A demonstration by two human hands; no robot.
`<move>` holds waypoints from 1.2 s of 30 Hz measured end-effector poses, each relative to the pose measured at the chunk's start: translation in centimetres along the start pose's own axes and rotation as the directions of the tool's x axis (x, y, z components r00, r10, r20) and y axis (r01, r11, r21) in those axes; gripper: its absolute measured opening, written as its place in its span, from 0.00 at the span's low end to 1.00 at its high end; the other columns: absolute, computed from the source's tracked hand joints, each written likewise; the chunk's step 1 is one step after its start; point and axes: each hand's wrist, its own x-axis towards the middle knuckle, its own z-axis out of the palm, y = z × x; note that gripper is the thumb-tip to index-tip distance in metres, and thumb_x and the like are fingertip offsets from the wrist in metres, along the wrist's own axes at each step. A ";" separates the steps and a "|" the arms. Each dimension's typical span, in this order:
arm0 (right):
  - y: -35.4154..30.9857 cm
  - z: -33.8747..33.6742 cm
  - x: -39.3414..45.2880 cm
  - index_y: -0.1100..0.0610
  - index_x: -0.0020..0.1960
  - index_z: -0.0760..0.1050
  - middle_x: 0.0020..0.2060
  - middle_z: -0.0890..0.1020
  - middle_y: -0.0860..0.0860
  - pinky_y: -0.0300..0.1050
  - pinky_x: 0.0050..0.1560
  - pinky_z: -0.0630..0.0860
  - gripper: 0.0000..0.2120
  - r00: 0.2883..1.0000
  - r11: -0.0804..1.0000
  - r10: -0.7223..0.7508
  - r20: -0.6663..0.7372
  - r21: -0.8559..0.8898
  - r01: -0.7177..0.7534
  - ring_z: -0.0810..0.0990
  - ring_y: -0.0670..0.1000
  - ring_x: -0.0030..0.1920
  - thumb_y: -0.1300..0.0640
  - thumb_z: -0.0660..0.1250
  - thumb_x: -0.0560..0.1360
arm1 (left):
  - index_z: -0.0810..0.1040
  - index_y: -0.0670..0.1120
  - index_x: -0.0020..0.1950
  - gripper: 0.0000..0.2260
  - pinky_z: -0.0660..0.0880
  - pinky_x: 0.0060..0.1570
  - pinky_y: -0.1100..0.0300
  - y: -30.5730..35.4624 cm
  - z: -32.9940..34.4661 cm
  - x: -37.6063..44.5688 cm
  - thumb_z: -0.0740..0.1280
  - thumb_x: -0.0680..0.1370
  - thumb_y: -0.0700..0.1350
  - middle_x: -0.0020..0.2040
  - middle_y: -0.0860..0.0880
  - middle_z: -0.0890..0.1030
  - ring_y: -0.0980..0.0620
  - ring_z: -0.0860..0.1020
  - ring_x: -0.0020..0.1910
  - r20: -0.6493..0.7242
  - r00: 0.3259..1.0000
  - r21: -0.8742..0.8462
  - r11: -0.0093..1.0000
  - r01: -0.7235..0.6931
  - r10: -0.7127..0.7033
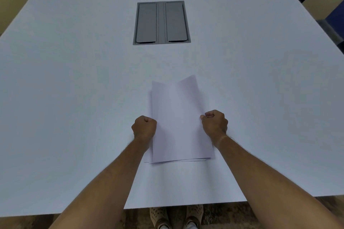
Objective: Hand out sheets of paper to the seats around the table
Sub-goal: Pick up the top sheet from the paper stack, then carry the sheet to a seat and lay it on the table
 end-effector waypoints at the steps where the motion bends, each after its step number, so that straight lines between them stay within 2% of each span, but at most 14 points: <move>1: -0.1 -0.2 0.1 0.56 0.50 0.79 0.44 0.83 0.51 0.47 0.52 0.78 0.06 1.000 0.999 0.002 0.006 0.050 -0.002 0.81 0.55 0.47 0.57 0.70 0.74 | 0.75 0.42 0.42 0.02 0.69 0.33 0.61 0.2 -0.1 -0.1 0.64 0.73 0.37 0.41 0.47 0.77 0.50 0.72 0.35 0.020 1.000 -0.039 0.999 0.001 0.000; 5: -0.8 -1.9 0.0 0.56 0.51 0.78 0.37 0.80 0.47 0.36 0.38 0.72 0.05 0.995 0.969 -0.071 0.066 0.242 0.053 0.78 0.46 0.39 0.60 0.71 0.75 | 0.76 0.43 0.43 0.03 0.76 0.40 0.57 1.6 -0.8 -0.4 0.67 0.73 0.36 0.42 0.46 0.79 0.49 0.76 0.35 0.127 0.992 -0.167 0.986 0.000 0.021; 9: -1.6 -4.2 -0.1 0.54 0.49 0.77 0.38 0.82 0.49 0.41 0.44 0.74 0.05 0.987 0.942 -0.122 0.109 0.325 0.080 0.79 0.49 0.44 0.60 0.71 0.75 | 0.80 0.45 0.47 0.04 0.79 0.48 0.52 3.5 -1.2 -0.5 0.73 0.74 0.42 0.47 0.46 0.84 0.46 0.82 0.45 0.226 0.969 -0.229 0.972 -0.046 0.099; 13: -2.7 -6.9 -0.8 0.56 0.52 0.79 0.45 0.83 0.52 0.43 0.46 0.75 0.07 0.986 0.904 -0.131 0.100 0.420 0.078 0.81 0.51 0.46 0.58 0.72 0.75 | 0.82 0.44 0.52 0.07 0.80 0.53 0.49 6.1 -1.1 -1.7 0.71 0.75 0.42 0.50 0.47 0.85 0.46 0.83 0.48 0.239 0.951 -0.313 0.943 -0.114 0.194; 16: -3.0 -9.0 -2.2 0.60 0.52 0.81 0.45 0.85 0.54 0.46 0.46 0.78 0.10 0.987 0.871 -0.118 0.113 0.490 0.049 0.82 0.52 0.45 0.57 0.74 0.74 | 0.81 0.45 0.54 0.07 0.79 0.54 0.49 8.2 -0.8 -2.8 0.70 0.76 0.41 0.51 0.48 0.84 0.46 0.83 0.50 0.245 0.939 -0.363 0.921 -0.141 0.240; 18: -2.5 -10.2 -3.2 0.60 0.51 0.82 0.46 0.86 0.55 0.51 0.49 0.80 0.10 0.989 0.863 -0.103 0.103 0.504 0.038 0.83 0.54 0.44 0.55 0.75 0.73 | 0.80 0.46 0.55 0.07 0.79 0.55 0.50 9.5 -0.5 -3.5 0.70 0.77 0.41 0.52 0.49 0.84 0.46 0.82 0.51 0.235 0.936 -0.411 0.899 -0.149 0.262; 20: -1.8 -11.4 -4.3 0.60 0.51 0.82 0.46 0.86 0.54 0.51 0.49 0.80 0.11 0.993 0.831 -0.087 0.081 0.555 0.028 0.82 0.54 0.45 0.55 0.75 0.72 | 0.80 0.44 0.57 0.09 0.78 0.56 0.50 10.6 -0.2 -4.5 0.70 0.77 0.41 0.53 0.48 0.83 0.46 0.82 0.52 0.227 0.933 -0.458 0.876 -0.150 0.278; 22: -1.1 -12.5 -5.4 0.60 0.50 0.81 0.43 0.84 0.53 0.47 0.44 0.81 0.08 0.995 0.758 -0.076 0.068 0.652 0.013 0.81 0.52 0.43 0.58 0.74 0.73 | 0.80 0.44 0.58 0.10 0.78 0.56 0.50 11.6 0.2 -5.2 0.69 0.77 0.41 0.53 0.48 0.83 0.46 0.81 0.52 0.224 0.932 -0.497 0.856 -0.142 0.284; 24: -0.6 -13.3 -6.6 0.58 0.43 0.77 0.39 0.82 0.52 0.45 0.45 0.80 0.05 0.996 0.662 -0.054 0.071 0.750 -0.017 0.79 0.51 0.39 0.62 0.73 0.74 | 0.80 0.46 0.54 0.06 0.78 0.56 0.50 12.3 0.8 -6.1 0.70 0.77 0.41 0.52 0.49 0.83 0.46 0.81 0.52 0.226 0.931 -0.532 0.837 -0.127 0.286; 27: 0.3 -14.0 -7.4 0.56 0.34 0.69 0.36 0.80 0.53 0.45 0.44 0.81 0.16 0.996 0.529 -0.015 0.082 0.846 -0.062 0.76 0.50 0.33 0.64 0.74 0.72 | 0.79 0.49 0.48 0.04 0.78 0.56 0.52 13.2 2.0 -8.0 0.69 0.77 0.40 0.52 0.49 0.83 0.47 0.81 0.52 0.237 0.926 -0.582 0.806 -0.106 0.293; 30: 1.0 -14.8 -7.9 0.56 0.33 0.69 0.37 0.81 0.53 0.43 0.42 0.81 0.16 0.996 0.444 0.000 0.090 0.892 -0.081 0.79 0.50 0.35 0.64 0.74 0.72 | 0.79 0.48 0.51 0.05 0.77 0.56 0.54 14.0 3.3 -10.4 0.69 0.78 0.39 0.50 0.51 0.82 0.48 0.81 0.51 0.252 0.918 -0.624 0.777 -0.087 0.305; 36: 2.8 -19.4 -7.8 0.58 0.34 0.72 0.41 0.85 0.56 0.45 0.43 0.81 0.13 0.998 0.437 -0.043 0.043 0.899 -0.020 0.84 0.53 0.41 0.66 0.74 0.72 | 0.79 0.46 0.51 0.05 0.77 0.50 0.55 15.2 6.8 -15.4 0.69 0.78 0.38 0.48 0.52 0.82 0.49 0.81 0.50 0.299 0.891 -0.655 0.752 -0.070 0.343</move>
